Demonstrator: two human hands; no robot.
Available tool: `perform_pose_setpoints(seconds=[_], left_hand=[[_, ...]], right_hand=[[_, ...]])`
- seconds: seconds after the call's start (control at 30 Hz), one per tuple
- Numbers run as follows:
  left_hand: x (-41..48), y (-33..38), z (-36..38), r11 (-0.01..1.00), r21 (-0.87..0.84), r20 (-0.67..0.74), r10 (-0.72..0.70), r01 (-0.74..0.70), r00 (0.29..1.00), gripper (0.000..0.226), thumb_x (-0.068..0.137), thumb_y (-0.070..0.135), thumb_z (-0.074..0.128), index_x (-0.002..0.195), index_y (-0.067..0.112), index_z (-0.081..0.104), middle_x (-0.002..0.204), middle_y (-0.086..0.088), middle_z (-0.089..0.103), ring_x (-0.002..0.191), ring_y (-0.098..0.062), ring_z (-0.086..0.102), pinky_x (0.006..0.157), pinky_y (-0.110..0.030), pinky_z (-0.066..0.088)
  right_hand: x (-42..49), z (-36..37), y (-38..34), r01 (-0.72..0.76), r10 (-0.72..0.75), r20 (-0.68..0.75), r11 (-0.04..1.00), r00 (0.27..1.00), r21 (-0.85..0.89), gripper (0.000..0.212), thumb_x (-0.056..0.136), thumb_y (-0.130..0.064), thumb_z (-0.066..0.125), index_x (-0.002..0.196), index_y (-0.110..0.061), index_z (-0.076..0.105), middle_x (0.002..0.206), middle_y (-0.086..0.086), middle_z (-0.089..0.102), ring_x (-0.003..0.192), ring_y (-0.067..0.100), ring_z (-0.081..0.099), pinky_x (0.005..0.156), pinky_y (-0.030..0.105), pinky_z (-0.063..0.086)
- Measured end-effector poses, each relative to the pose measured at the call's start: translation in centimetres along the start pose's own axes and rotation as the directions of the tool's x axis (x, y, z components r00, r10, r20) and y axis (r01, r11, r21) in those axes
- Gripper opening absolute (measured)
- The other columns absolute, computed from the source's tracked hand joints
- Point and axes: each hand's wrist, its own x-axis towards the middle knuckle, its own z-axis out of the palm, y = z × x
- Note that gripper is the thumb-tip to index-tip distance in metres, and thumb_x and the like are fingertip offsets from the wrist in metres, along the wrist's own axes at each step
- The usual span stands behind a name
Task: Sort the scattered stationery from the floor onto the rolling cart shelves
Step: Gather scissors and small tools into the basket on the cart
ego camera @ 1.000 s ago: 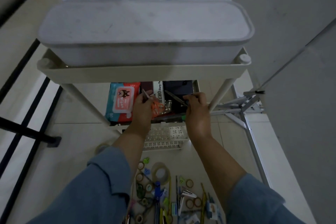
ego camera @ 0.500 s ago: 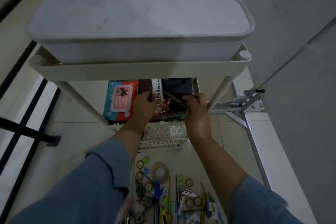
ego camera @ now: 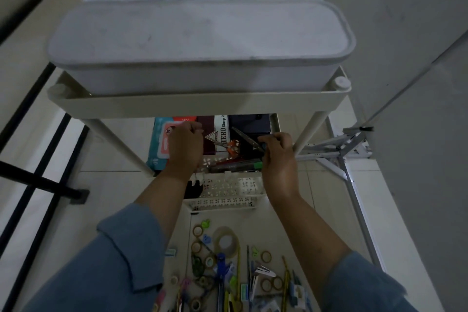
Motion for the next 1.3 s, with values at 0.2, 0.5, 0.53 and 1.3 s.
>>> perform_pose_setpoints(seconds=[0.2, 0.5, 0.53, 1.3], left_hand=[[-0.7, 1.1, 0.8, 0.941, -0.328, -0.026, -0.093, 0.08, 0.995, 0.006, 0.088, 0.01, 0.059, 0.088, 0.011, 0.065, 0.085, -0.006, 0.067, 0.077, -0.016, 0.064, 0.074, -0.023, 0.055], [-1.4, -0.7, 3.5, 0.99, 0.056, -0.04, 0.134, -0.131, 0.99, 0.033, 0.077, 0.017, 0.074, 0.109, 0.012, 0.066, 0.111, -0.006, 0.064, 0.102, -0.018, 0.058, 0.092, -0.03, 0.048], [-1.7, -0.8, 3.1, 0.982, 0.052, -0.063, 0.183, -0.18, 0.981, 0.029, 0.077, 0.017, 0.074, 0.105, 0.014, 0.065, 0.107, -0.004, 0.063, 0.101, -0.019, 0.057, 0.092, -0.031, 0.048], [-2.0, -2.7, 2.9, 0.989, 0.031, 0.597, 0.096, -0.142, 0.797, 0.043, 0.086, 0.005, 0.063, 0.128, 0.006, 0.056, 0.131, -0.009, 0.056, 0.117, -0.02, 0.054, 0.093, -0.019, 0.04]], right_hand=[[0.2, 0.2, -0.3, -0.004, 0.004, -0.033, 1.0, 0.999, 0.013, 0.033, 0.087, 0.012, 0.048, 0.115, 0.0, 0.061, 0.116, 0.015, 0.05, 0.091, 0.01, 0.048, 0.078, 0.016, 0.042], [0.2, 0.1, 0.2, 0.025, -0.024, -0.06, 1.0, 0.998, 0.008, 0.031, 0.086, 0.012, 0.049, 0.112, 0.002, 0.062, 0.113, 0.019, 0.051, 0.088, 0.009, 0.046, 0.074, 0.005, 0.036], [0.2, 0.1, 0.2, 0.034, -0.033, -0.064, 0.999, 0.997, 0.01, 0.03, 0.086, 0.012, 0.049, 0.111, 0.002, 0.063, 0.112, 0.019, 0.052, 0.088, 0.009, 0.047, 0.075, 0.004, 0.035], [4.7, 0.6, -0.1, 0.164, -0.16, 0.06, 0.984, 0.985, -0.07, 0.033, 0.083, 0.012, 0.046, 0.101, -0.002, 0.071, 0.107, 0.013, 0.068, 0.102, 0.03, 0.054, 0.08, 0.01, 0.027]])
